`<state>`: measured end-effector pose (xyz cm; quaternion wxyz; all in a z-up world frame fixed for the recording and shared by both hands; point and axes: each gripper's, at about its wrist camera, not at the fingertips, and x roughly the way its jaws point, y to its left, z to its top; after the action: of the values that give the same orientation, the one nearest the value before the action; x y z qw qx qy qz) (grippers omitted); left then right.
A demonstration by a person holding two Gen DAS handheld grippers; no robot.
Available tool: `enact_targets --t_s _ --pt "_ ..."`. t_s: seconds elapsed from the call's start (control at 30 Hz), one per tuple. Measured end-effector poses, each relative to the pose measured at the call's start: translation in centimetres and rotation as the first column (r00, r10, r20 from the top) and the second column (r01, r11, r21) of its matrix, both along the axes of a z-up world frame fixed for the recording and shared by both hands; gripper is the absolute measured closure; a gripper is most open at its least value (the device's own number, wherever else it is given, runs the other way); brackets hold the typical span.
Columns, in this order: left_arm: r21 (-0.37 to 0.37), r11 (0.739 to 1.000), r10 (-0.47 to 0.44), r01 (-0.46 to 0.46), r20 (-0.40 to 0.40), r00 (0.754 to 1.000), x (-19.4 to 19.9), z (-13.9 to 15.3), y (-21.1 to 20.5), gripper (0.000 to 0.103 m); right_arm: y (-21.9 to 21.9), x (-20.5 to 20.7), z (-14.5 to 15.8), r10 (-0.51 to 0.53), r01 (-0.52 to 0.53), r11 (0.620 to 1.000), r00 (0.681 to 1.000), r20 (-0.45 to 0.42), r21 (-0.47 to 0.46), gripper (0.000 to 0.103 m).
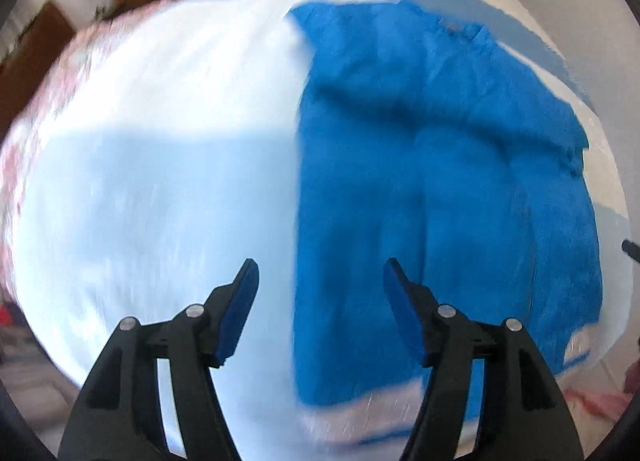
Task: Fold large clothes
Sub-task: 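Grasp the silver-banded hem corners with the left and right grippers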
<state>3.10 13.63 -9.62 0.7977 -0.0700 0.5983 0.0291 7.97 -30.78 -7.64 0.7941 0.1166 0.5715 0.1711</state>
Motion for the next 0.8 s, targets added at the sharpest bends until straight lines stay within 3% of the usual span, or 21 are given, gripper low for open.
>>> enact_targets --t_s 0.2,0.4,0.57,0.77,0.8 --pt "-0.103 0.994 0.027 -0.039 -0.109 0.994 -6.2 -3.0 1.2 0.038 0.1 -4.6 -2.3 0.042 -0.042 0.999 0.995 -0.090 0.004 0.033" --pt "-0.187 0.980 0.043 -0.068 -0.136 0.990 -7.9 -4.8 1.2 0.038 0.4 -7.1 -5.7 0.046 -0.041 0.999 0.982 -0.184 0.030 0.033" --pt "-0.210 0.976 0.032 -0.065 -0.157 0.987 -8.3 -5.9 0.9 0.041 0.6 -8.1 -7.3 0.040 -0.026 0.998 0.976 -0.213 0.065 0.035" --pt "-0.296 0.952 0.030 -0.073 -0.147 0.989 -8.7 -5.6 1.5 0.083 0.3 -7.8 -7.7 0.014 0.023 0.986 0.975 -0.222 0.163 0.079" --pt "-0.314 0.947 0.030 -0.072 -0.139 0.990 -8.7 -5.4 1.6 0.086 -0.1 -7.9 -7.5 0.012 0.030 0.982 0.976 -0.219 0.187 0.086"
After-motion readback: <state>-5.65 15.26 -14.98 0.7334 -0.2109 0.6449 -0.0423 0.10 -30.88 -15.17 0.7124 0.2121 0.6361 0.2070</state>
